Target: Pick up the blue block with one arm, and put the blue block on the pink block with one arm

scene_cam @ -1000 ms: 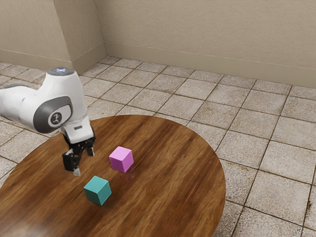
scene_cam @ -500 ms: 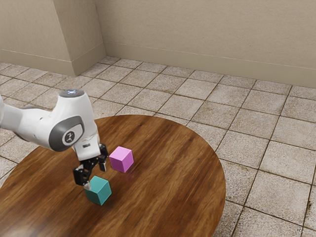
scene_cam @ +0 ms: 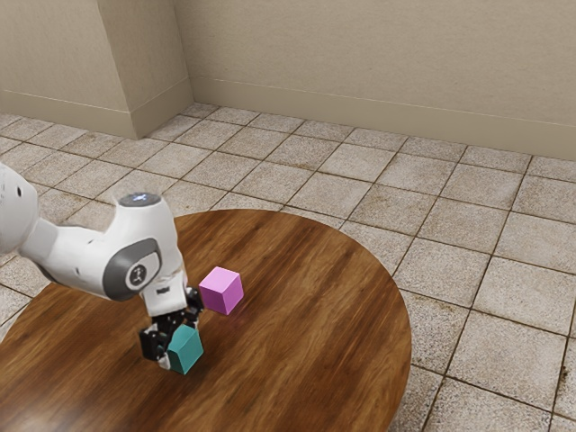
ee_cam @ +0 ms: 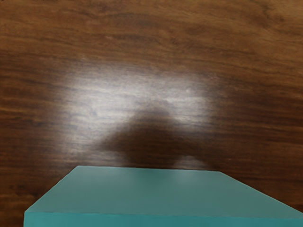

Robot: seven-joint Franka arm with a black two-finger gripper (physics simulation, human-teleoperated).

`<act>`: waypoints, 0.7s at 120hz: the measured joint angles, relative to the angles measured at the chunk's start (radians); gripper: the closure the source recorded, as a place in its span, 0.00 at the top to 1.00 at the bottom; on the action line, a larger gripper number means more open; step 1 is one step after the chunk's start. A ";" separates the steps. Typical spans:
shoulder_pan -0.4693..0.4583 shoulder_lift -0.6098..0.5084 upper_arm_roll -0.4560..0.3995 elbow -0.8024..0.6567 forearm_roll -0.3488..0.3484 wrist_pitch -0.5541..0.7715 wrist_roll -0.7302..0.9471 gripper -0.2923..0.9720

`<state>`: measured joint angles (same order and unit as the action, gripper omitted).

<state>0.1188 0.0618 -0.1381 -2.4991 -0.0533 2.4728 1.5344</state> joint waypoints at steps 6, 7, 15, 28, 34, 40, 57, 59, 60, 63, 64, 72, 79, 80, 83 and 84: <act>-0.003 0.010 0.000 0.000 0.000 0.012 0.005 0.77; -0.003 0.011 0.000 0.000 0.000 0.014 0.005 0.77; -0.005 0.017 0.000 0.000 0.000 0.026 0.011 0.74; -0.005 0.013 -0.001 0.000 0.000 0.039 0.019 0.58; -0.003 -0.004 -0.004 -0.002 0.001 0.042 0.022 0.54; 0.000 -0.044 -0.013 -0.016 0.000 0.043 0.024 0.51; -0.008 -0.146 -0.039 -0.014 0.003 0.023 0.032 0.48; -0.012 -0.149 -0.040 -0.003 0.005 0.017 0.033 0.47; -0.013 -0.150 -0.041 0.003 0.005 0.014 0.034 0.47; -0.016 -0.148 -0.039 0.026 0.007 0.003 0.038 0.47; -0.016 -0.146 -0.039 0.035 0.007 -0.001 0.039 0.47; -0.003 -0.105 -0.034 0.124 0.009 -0.039 0.051 0.47; 0.016 -0.076 -0.033 0.188 0.011 -0.075 0.064 0.48; 0.019 -0.070 -0.033 0.199 0.011 -0.080 0.066 0.48; 0.026 -0.046 -0.032 0.235 0.012 -0.098 0.072 0.48; 0.028 -0.039 -0.032 0.245 0.012 -0.104 0.074 0.48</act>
<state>0.1471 0.0229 -0.1702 -2.2541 -0.0416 2.3687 1.6080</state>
